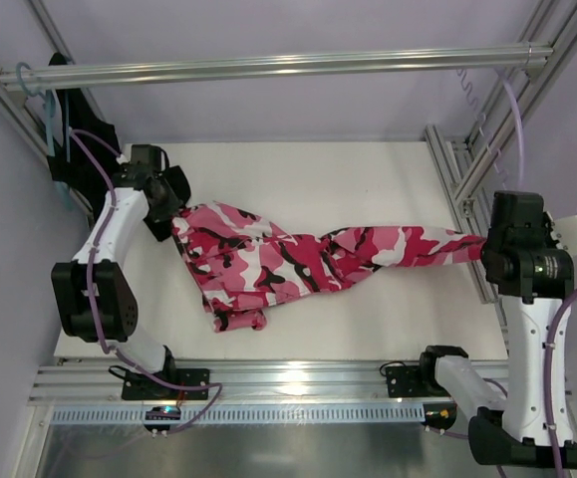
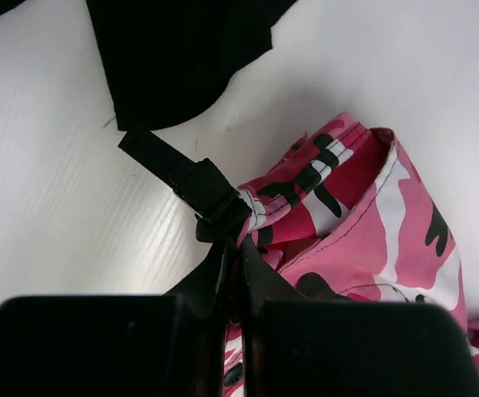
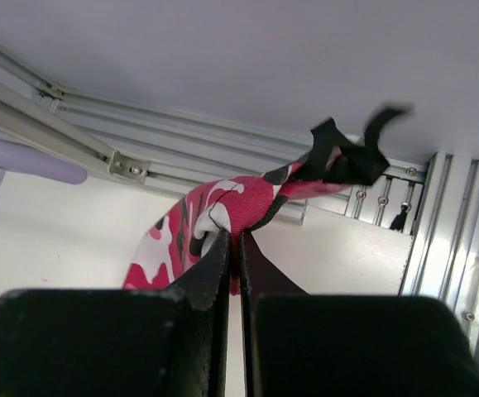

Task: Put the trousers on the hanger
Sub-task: Fold the trousers

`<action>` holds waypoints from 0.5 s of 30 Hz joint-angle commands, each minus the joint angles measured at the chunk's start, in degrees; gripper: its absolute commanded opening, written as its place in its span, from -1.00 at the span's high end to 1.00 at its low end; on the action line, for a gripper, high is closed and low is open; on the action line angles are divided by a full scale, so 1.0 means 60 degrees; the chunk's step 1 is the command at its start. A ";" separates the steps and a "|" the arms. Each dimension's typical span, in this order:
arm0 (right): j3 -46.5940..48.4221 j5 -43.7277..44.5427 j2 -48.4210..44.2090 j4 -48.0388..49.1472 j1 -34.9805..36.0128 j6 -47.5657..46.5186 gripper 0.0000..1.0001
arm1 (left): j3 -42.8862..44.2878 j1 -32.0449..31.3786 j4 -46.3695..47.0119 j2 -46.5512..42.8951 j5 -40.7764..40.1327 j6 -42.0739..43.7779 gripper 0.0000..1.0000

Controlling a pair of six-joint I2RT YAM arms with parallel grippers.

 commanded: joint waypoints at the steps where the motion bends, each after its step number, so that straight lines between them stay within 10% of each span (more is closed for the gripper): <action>1: 0.1578 0.1077 0.0033 -0.1071 -0.0133 -0.0040 0.93 | 0.0463 0.0335 -0.0223 -0.0257 -0.0155 0.0273 0.99; 15: 0.2513 0.0990 0.0134 -0.0414 -0.0133 -0.0991 0.93 | 0.0654 0.0627 -0.0633 -0.0726 -0.1266 0.0830 0.99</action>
